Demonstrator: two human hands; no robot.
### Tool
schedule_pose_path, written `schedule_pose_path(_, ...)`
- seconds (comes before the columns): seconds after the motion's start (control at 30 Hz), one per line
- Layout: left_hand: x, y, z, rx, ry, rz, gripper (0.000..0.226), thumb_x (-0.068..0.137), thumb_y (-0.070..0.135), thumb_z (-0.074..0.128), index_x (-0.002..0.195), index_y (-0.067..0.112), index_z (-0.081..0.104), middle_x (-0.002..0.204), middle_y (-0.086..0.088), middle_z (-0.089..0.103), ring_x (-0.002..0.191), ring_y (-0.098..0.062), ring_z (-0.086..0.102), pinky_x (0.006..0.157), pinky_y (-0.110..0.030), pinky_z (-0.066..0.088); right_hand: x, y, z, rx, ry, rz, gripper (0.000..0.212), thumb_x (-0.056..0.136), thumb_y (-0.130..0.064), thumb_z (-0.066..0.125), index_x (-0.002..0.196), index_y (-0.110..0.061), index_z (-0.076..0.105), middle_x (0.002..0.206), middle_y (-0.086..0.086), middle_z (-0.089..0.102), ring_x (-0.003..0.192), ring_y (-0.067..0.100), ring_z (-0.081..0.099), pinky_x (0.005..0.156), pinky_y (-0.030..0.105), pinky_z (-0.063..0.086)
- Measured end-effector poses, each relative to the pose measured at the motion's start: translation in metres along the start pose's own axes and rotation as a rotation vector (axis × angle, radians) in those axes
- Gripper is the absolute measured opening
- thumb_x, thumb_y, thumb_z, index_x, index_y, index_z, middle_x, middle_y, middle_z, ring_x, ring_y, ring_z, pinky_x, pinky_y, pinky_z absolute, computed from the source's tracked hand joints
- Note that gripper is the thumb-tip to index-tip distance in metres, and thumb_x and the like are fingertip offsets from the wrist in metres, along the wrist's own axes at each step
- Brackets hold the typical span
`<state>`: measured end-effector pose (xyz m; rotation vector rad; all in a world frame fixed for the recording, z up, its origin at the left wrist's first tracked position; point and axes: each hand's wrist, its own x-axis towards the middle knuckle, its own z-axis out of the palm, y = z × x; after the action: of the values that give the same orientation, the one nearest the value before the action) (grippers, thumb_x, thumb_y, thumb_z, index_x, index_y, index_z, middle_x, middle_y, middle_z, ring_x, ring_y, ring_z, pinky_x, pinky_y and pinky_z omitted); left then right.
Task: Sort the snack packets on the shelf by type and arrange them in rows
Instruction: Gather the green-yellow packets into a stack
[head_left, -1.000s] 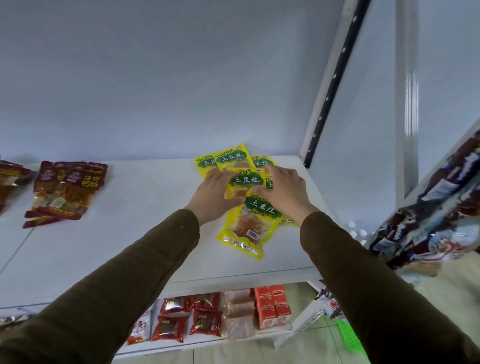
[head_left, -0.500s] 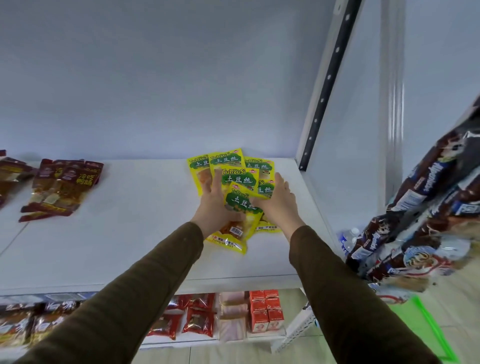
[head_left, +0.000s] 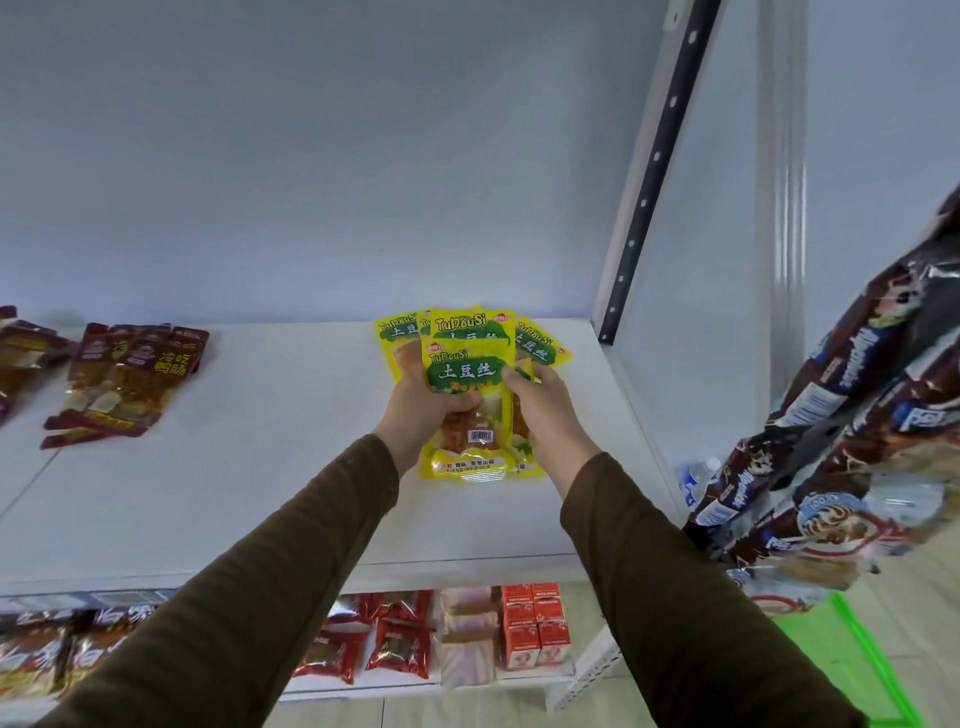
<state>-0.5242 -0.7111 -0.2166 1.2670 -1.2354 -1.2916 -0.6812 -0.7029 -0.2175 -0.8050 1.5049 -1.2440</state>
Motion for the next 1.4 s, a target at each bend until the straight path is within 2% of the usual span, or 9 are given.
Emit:
schedule_pose_path(0.27, -0.006, 0.006, -0.009, -0.053, -0.03, 0.015, 0.073, 0.077, 0.021, 0.088, 0.139, 0.022, 0.05, 0.13, -0.017, 0.063, 0.112, -0.038, 0.067, 0.089, -0.057, 0.058, -0.014, -0.003, 0.029, 0.034, -0.142, -0.155, 0.04, 0.099, -0.013, 0.064, 0.137, -0.013, 0.052, 0.13, 0.011, 0.064, 0.116, 0.031, 0.067, 0.097, 0.054, 0.056)
schedule_pose_path(0.47, -0.004, 0.018, -0.037, -0.172, -0.029, -0.071, 0.084, 0.075, 0.022, 0.088, 0.133, 0.032, 0.028, 0.118, -0.004, 0.071, 0.098, -0.025, 0.076, 0.077, -0.039, 0.063, -0.008, -0.015, 0.049, 0.174, -0.171, -0.18, 0.028, 0.097, -0.01, 0.064, 0.124, -0.017, 0.06, 0.11, 0.004, 0.074, 0.095, 0.025, 0.076, 0.072, 0.042, 0.064)
schedule_pose_path(0.67, 0.004, 0.028, -0.072, -0.143, -0.082, -0.079, 0.034, 0.084, 0.02, 0.079, 0.116, 0.013, 0.07, 0.113, -0.016, 0.076, 0.095, -0.032, 0.075, 0.082, -0.041, 0.062, 0.0, -0.027, 0.082, 0.169, -0.316, -0.086, 0.059, 0.1, -0.028, 0.065, 0.154, -0.022, 0.04, 0.151, 0.005, 0.051, 0.132, 0.025, 0.057, 0.107, 0.051, 0.05)
schedule_pose_path(0.8, 0.018, 0.029, -0.097, -0.126, -0.022, -0.085, 0.032, 0.085, 0.02, 0.079, 0.115, 0.012, 0.071, 0.109, -0.013, 0.077, 0.097, -0.034, 0.074, 0.09, -0.048, 0.059, 0.021, -0.041, 0.06, -0.208, -0.101, -0.304, 0.037, 0.103, -0.037, 0.055, 0.133, -0.019, 0.062, 0.126, 0.003, 0.065, 0.113, 0.02, 0.06, 0.099, 0.036, 0.043)
schedule_pose_path(0.9, 0.028, 0.027, -0.116, -0.136, 0.027, -0.104, 0.036, 0.085, 0.021, 0.078, 0.119, 0.012, 0.069, 0.109, -0.012, 0.077, 0.095, -0.031, 0.074, 0.091, -0.049, 0.058, 0.046, -0.036, 0.027, -0.687, 0.257, -0.227, 0.079, 0.094, -0.054, 0.059, 0.158, -0.019, 0.031, 0.16, 0.01, 0.037, 0.145, 0.036, 0.035, 0.116, 0.049, 0.029)
schedule_pose_path(1.0, 0.037, 0.024, -0.124, -0.142, 0.044, -0.125, 0.04, 0.088, 0.021, 0.077, 0.125, 0.009, 0.067, 0.113, -0.014, 0.076, 0.091, -0.029, 0.075, 0.091, -0.049, 0.059, 0.052, -0.025, 0.018, -0.808, 0.186, -0.047, 0.122, 0.075, -0.08, 0.063, 0.163, -0.026, -0.002, 0.172, 0.006, -0.002, 0.155, 0.04, 0.01, 0.12, 0.061, 0.012)
schedule_pose_path(1.1, 0.043, 0.022, -0.119, -0.132, 0.065, -0.159, 0.041, 0.088, 0.023, 0.077, 0.126, 0.01, 0.067, 0.11, -0.014, 0.077, 0.092, -0.031, 0.073, 0.094, -0.054, 0.056, 0.056, -0.011, 0.028, -0.927, 0.167, -0.099, 0.131, 0.068, -0.09, 0.059, 0.163, -0.028, -0.007, 0.172, 0.005, -0.007, 0.155, 0.044, 0.006, 0.119, 0.064, 0.01)
schedule_pose_path(1.23, 0.053, 0.023, -0.11, -0.077, 0.053, -0.187, 0.037, 0.092, 0.024, 0.073, 0.126, 0.011, 0.066, 0.114, -0.016, 0.075, 0.095, -0.033, 0.071, 0.09, -0.053, 0.057, 0.069, -0.011, 0.045, -0.863, 0.08, -0.193, 0.118, 0.08, -0.069, 0.07, 0.164, -0.019, 0.005, 0.171, 0.011, 0.005, 0.156, 0.039, 0.008, 0.124, 0.051, 0.013)
schedule_pose_path(1.4, 0.066, 0.024, -0.102, -0.051, 0.0, -0.168, 0.032, 0.095, 0.014, 0.068, 0.126, 0.006, 0.066, 0.111, -0.016, 0.074, 0.074, -0.021, 0.074, 0.057, -0.03, 0.061, 0.081, -0.028, 0.058, -0.786, -0.096, -0.211, 0.1, 0.085, -0.034, 0.079, 0.163, -0.018, 0.017, 0.167, 0.007, 0.023, 0.15, 0.035, 0.022, 0.119, 0.041, 0.023)
